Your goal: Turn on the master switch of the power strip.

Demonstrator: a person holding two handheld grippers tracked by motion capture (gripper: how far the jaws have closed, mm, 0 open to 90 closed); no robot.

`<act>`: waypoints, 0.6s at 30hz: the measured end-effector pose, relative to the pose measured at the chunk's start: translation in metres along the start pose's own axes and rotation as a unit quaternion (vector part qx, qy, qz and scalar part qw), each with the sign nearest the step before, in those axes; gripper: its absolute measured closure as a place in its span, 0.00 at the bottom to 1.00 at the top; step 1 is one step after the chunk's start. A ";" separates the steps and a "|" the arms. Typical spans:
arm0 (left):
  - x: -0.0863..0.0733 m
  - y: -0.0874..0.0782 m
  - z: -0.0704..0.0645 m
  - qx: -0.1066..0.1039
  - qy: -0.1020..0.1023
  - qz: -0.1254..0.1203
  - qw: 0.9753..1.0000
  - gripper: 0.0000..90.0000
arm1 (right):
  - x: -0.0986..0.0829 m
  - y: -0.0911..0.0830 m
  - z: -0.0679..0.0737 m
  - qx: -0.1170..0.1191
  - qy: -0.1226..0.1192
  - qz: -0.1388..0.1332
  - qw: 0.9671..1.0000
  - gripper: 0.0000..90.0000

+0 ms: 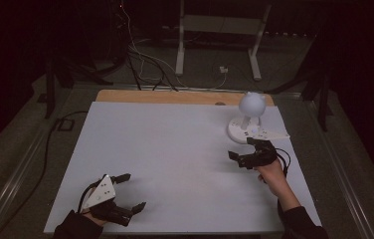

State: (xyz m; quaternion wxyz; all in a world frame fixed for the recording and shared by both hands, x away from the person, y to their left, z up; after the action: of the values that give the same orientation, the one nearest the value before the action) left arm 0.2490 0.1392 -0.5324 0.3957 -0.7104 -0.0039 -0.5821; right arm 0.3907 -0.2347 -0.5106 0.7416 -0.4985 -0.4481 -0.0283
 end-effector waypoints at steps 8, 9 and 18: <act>0.000 0.000 0.000 -0.002 -0.001 0.001 1.000 0.00 | -0.019 -0.001 0.005 0.002 -0.013 0.009 1.000 0.00; 0.000 0.000 0.000 -0.001 -0.001 0.001 1.000 0.00 | -0.022 -0.002 0.005 0.002 -0.013 0.009 1.000 0.00; 0.000 0.001 0.000 -0.001 -0.001 0.001 1.000 0.00 | -0.048 -0.005 0.014 0.003 -0.041 0.021 0.999 0.00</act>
State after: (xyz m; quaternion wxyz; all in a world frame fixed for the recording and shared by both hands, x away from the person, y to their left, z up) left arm 0.2495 0.1386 -0.5324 0.3954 -0.7114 -0.0032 -0.5811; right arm 0.3511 -0.2461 -0.5390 0.7242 -0.5067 -0.4677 0.0095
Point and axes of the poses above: each handheld gripper's, and its own axes: y roughly forward along the jaws, x roughly out of its top, z roughly to its left, the point moved 7 cm from there along y, roughly forward along the jaws, and after that the axes turned 12 degrees about z, right-handed, at the moved point
